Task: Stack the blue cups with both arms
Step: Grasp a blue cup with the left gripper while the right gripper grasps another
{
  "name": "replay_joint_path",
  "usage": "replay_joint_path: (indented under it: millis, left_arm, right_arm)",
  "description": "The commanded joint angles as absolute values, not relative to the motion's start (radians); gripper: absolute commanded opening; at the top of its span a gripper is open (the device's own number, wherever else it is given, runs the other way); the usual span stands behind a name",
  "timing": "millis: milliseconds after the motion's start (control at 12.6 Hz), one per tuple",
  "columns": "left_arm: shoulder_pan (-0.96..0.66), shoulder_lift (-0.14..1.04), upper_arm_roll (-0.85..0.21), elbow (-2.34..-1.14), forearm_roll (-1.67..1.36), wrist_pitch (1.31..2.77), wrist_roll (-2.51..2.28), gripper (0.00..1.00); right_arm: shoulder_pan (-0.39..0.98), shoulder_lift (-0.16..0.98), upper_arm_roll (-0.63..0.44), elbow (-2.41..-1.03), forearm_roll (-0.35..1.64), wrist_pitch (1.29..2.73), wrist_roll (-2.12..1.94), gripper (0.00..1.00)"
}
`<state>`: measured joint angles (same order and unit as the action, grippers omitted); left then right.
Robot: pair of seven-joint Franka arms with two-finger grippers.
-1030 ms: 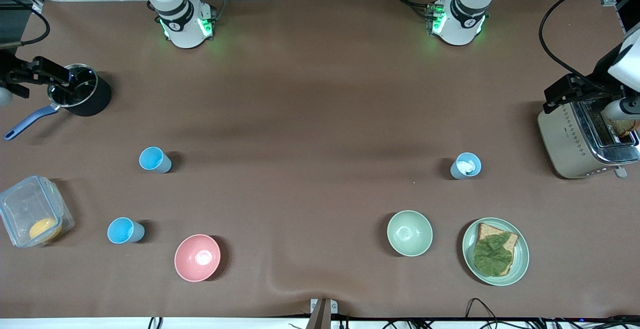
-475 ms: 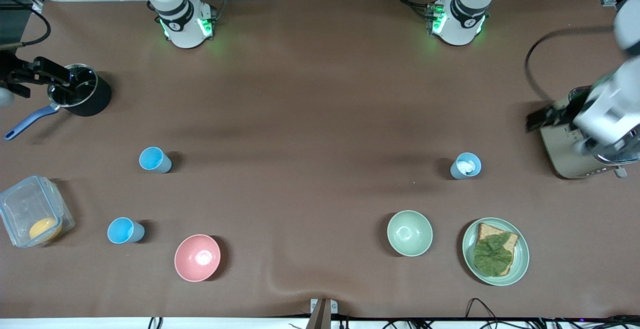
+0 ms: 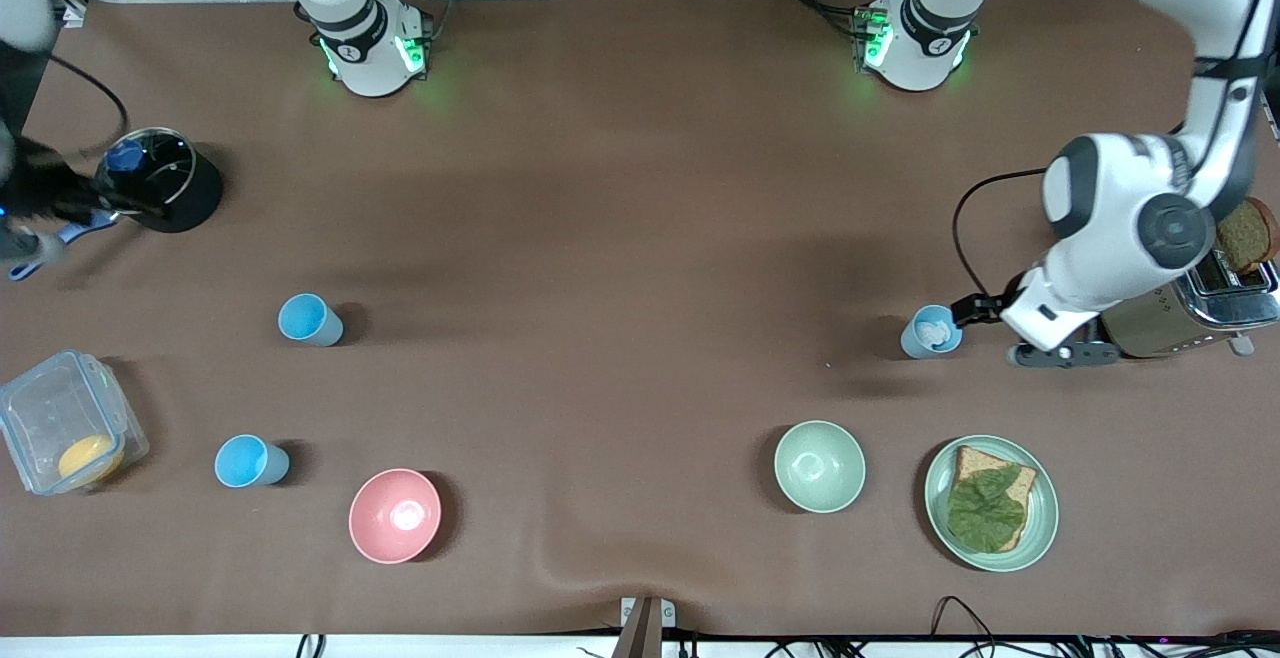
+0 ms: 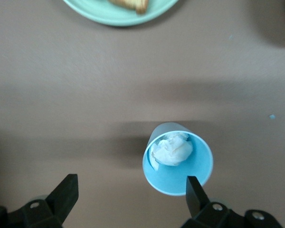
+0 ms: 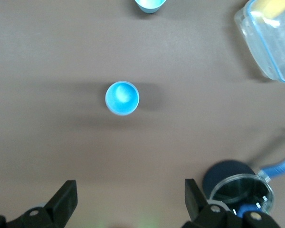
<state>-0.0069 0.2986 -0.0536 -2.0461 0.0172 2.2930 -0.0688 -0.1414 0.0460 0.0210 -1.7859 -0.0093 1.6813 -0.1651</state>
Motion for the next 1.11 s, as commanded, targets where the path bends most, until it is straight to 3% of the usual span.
replay_joint_path:
  millis: [0,158,396,713,792,871,950,1030]
  left_arm:
    - [0.002,0.339,-0.061,-2.057,0.011,2.327,-0.043,0.96]
    - [0.005,0.37,-0.061,-2.056,0.009,2.329,-0.044,0.65]
    - [0.006,0.402,-0.061,-2.048,0.011,2.329,-0.043,0.0]
    - [-0.012,0.394,-0.067,-2.014,0.006,2.319,-0.051,0.0]
    - [-0.02,0.388,-0.112,-1.984,-0.001,2.284,-0.061,0.0]
    - [-0.021,0.384,-0.161,-1.949,-0.009,2.245,-0.093,0.0]
    - [-0.028,0.382,-0.196,-1.919,-0.011,2.217,-0.157,0.0]
    - [-0.035,0.383,-0.242,-1.898,-0.012,2.211,-0.219,0.0]
  right_arm:
    - [-0.153,0.096,0.035,-1.972,-0.02,1.9,-0.17,1.0]
    - [-0.156,0.21,0.035,-1.971,-0.015,1.963,-0.17,1.0]
    - [-0.16,0.342,0.035,-1.974,-0.011,2.116,-0.17,1.0]
    - [-0.164,0.452,0.037,-1.989,-0.008,2.201,-0.172,1.0]
    - [-0.166,0.453,0.037,-2.009,-0.008,2.235,-0.172,0.64]
    - [-0.163,0.451,0.037,-2.016,-0.006,2.241,-0.17,0.1]
    - [-0.163,0.446,0.037,-2.017,-0.002,2.241,-0.17,0.0]
    - [-0.163,0.445,0.037,-2.019,-0.003,2.241,-0.172,0.0]
